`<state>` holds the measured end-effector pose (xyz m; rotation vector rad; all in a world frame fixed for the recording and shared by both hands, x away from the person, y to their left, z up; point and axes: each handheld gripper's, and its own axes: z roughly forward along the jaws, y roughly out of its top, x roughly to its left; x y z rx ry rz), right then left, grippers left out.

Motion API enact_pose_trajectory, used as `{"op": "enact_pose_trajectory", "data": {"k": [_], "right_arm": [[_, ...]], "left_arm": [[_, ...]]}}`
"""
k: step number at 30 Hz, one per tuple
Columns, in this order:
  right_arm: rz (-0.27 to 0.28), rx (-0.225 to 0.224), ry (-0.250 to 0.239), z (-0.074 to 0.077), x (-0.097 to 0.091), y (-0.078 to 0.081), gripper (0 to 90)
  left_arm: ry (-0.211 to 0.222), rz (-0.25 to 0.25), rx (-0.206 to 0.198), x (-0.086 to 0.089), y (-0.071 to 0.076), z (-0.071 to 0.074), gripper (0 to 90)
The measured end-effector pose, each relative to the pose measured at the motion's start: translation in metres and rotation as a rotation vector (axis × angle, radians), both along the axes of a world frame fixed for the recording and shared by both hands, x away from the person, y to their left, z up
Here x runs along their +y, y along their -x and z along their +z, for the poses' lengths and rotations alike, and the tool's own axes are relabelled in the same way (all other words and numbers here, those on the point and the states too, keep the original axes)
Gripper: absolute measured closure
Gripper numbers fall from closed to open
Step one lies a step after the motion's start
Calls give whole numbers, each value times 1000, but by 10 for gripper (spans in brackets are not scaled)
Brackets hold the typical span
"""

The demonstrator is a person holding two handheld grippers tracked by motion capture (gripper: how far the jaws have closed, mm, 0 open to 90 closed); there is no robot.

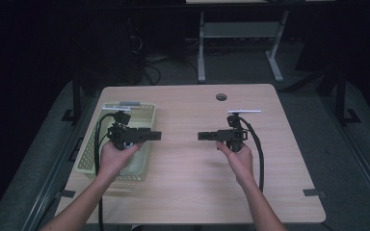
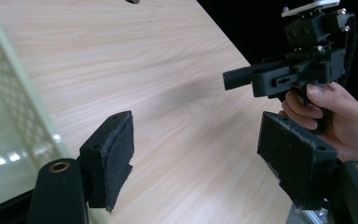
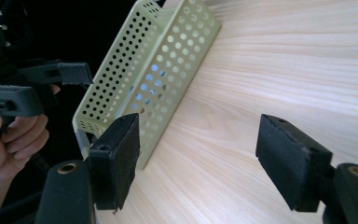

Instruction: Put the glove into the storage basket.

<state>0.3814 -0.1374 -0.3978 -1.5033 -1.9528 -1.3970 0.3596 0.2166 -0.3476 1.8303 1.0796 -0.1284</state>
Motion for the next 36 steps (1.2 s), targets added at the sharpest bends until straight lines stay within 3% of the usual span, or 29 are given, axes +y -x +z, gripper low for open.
{"op": "enact_pose_trajectory", "data": {"k": [18, 36], "right_arm": [[-88, -12, -16, 0, -43, 14, 297], [-127, -1, -2, -6, -71, 26, 297]], "left_arm": [[-10, -59, -18, -31, 9, -1, 226], [-6, -108, -13, -55, 19, -8, 201]]}}
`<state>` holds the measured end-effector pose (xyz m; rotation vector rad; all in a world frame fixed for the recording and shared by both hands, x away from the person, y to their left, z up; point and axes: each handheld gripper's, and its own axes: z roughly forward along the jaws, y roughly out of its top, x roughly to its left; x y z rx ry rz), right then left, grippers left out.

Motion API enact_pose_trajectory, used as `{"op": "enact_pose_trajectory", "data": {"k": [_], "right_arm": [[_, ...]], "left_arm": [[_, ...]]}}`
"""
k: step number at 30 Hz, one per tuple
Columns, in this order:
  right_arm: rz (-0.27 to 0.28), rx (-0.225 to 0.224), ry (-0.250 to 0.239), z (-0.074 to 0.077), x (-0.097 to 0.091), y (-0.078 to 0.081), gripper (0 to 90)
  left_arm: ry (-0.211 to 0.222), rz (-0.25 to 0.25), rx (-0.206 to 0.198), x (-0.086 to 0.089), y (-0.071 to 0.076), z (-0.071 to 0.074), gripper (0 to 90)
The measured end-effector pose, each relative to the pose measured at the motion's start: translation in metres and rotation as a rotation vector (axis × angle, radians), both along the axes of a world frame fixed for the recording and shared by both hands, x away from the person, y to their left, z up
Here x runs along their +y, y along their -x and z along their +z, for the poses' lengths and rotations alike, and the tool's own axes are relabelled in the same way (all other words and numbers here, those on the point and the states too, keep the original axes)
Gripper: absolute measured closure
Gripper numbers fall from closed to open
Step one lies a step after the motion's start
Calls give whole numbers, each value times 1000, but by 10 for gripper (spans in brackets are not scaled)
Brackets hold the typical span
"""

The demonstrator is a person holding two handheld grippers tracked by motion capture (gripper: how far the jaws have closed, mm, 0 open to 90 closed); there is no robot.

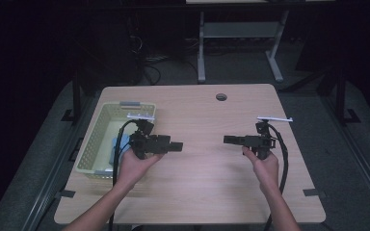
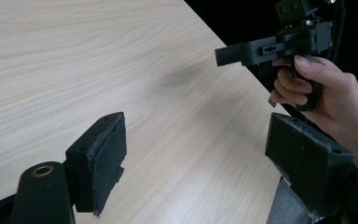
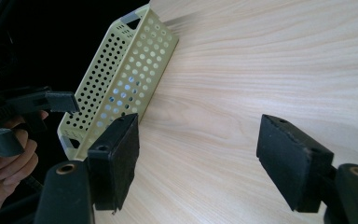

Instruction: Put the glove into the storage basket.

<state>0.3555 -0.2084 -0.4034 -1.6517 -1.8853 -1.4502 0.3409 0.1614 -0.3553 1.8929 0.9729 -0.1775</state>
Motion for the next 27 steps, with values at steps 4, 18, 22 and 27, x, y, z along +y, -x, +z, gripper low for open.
{"op": "enact_pose_trajectory", "data": {"k": [4, 18, 22, 27], "right_arm": [[-4, 1, 9, -1, -6, 3, 293], [-46, 23, 4, -13, -31, 17, 289], [-54, 29, 7, -18, -38, 21, 289], [-62, 36, 6, -24, -45, 26, 286]], "left_arm": [[1, -9, 0, -6, 3, -1, 201], [5, -37, 17, -25, 12, -17, 197], [4, -48, 15, -29, 16, -22, 197], [8, -52, 15, -33, 19, -27, 198]]}}
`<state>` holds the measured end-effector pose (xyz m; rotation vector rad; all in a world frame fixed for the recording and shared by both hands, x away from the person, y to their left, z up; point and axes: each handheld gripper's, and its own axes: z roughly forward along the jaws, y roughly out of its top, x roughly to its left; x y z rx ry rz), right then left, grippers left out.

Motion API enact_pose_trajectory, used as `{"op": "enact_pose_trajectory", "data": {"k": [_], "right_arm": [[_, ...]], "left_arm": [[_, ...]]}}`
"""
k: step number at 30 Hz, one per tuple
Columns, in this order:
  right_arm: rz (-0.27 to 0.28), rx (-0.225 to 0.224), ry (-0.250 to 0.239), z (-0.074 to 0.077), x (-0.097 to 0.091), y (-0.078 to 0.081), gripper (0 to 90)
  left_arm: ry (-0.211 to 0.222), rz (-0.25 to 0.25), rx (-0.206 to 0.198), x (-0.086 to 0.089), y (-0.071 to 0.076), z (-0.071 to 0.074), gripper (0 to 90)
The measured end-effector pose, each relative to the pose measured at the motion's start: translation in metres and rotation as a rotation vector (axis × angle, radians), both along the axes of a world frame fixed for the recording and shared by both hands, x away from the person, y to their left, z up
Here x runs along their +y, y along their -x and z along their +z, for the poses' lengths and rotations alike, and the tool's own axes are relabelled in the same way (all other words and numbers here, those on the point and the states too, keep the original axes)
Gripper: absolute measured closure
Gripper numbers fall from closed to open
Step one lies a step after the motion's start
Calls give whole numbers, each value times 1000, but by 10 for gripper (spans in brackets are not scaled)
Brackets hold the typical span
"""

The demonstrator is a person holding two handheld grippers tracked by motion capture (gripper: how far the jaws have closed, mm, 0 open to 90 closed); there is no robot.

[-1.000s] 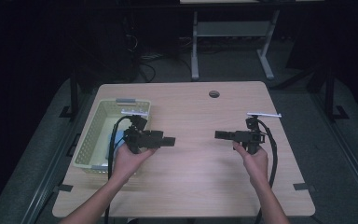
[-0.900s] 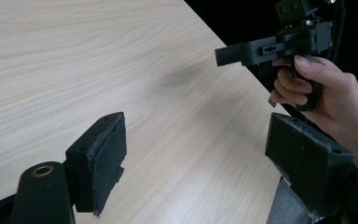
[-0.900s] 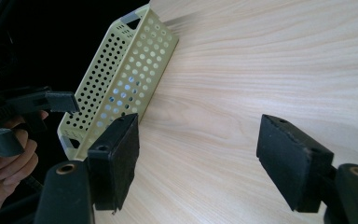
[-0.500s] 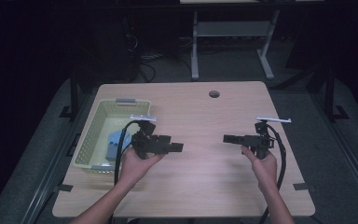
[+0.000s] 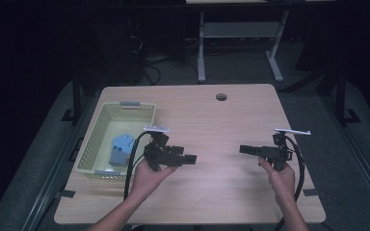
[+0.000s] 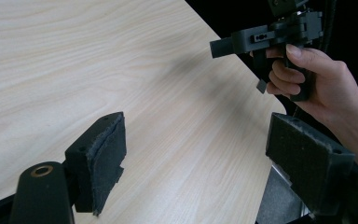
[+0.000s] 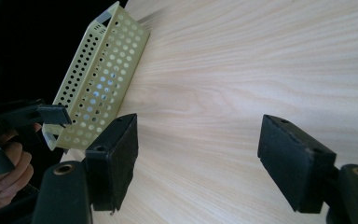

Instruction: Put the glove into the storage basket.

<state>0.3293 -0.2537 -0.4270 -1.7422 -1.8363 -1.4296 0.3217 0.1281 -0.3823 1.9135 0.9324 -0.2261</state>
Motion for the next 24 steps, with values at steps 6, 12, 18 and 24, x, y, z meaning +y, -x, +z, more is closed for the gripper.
{"op": "enact_pose_trajectory", "data": {"k": [6, 12, 18, 24], "right_arm": [[-14, 16, 2, -8, -12, 8, 285], [-21, 30, 3, -16, -16, 13, 282], [-19, 31, 1, -21, -20, 20, 281], [-13, 26, -10, -28, -24, 31, 280]], "left_arm": [[-13, -6, -17, -6, 6, -6, 198], [-21, -22, -18, -15, 12, -17, 198], [-16, -34, -7, -20, 17, -26, 198], [-10, -45, 3, -21, 21, -35, 198]]}}
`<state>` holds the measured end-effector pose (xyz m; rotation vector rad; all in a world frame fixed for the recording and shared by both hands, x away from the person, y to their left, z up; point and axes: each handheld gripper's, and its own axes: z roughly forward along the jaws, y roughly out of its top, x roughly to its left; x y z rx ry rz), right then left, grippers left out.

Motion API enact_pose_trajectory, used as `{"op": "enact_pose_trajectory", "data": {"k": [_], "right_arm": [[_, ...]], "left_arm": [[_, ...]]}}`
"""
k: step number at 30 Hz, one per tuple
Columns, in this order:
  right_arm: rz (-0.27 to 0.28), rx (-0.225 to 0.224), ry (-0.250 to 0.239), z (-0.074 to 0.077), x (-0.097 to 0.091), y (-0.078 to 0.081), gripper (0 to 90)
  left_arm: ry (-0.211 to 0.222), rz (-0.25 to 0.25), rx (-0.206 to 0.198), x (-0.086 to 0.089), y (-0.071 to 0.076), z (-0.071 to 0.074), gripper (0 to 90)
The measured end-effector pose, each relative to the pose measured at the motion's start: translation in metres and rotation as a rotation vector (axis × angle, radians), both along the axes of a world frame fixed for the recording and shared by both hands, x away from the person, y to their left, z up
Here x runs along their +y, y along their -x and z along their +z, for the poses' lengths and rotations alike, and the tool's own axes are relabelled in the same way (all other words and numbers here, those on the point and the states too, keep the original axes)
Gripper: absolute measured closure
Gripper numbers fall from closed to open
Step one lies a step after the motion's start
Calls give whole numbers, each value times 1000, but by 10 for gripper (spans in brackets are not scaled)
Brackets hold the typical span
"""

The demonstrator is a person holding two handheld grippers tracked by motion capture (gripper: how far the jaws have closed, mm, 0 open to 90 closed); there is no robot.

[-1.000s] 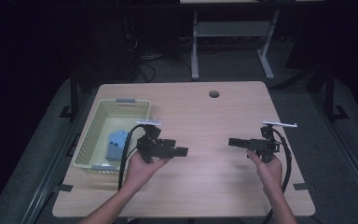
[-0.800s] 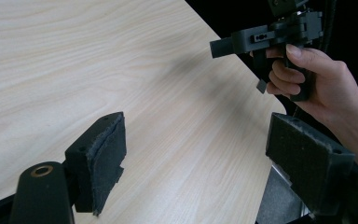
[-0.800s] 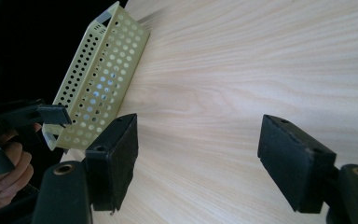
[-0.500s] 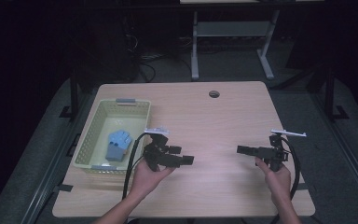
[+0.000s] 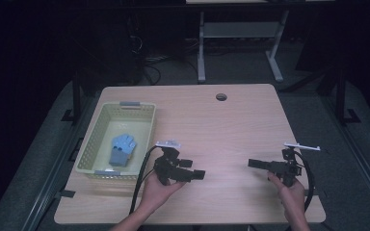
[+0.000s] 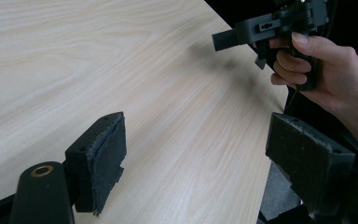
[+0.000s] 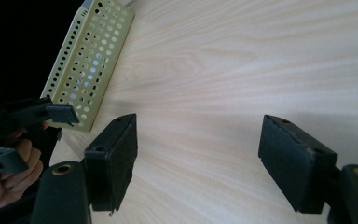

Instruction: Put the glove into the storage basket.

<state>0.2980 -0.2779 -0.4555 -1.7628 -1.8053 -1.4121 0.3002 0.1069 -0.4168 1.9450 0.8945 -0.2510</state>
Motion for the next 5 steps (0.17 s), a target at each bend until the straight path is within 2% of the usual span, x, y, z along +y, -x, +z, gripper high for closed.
{"op": "enact_pose_trajectory", "data": {"k": [5], "right_arm": [[11, -4, 6, -7, -4, 14, 274]], "left_arm": [[-1, -1, -15, 2, 9, -5, 199]]}}
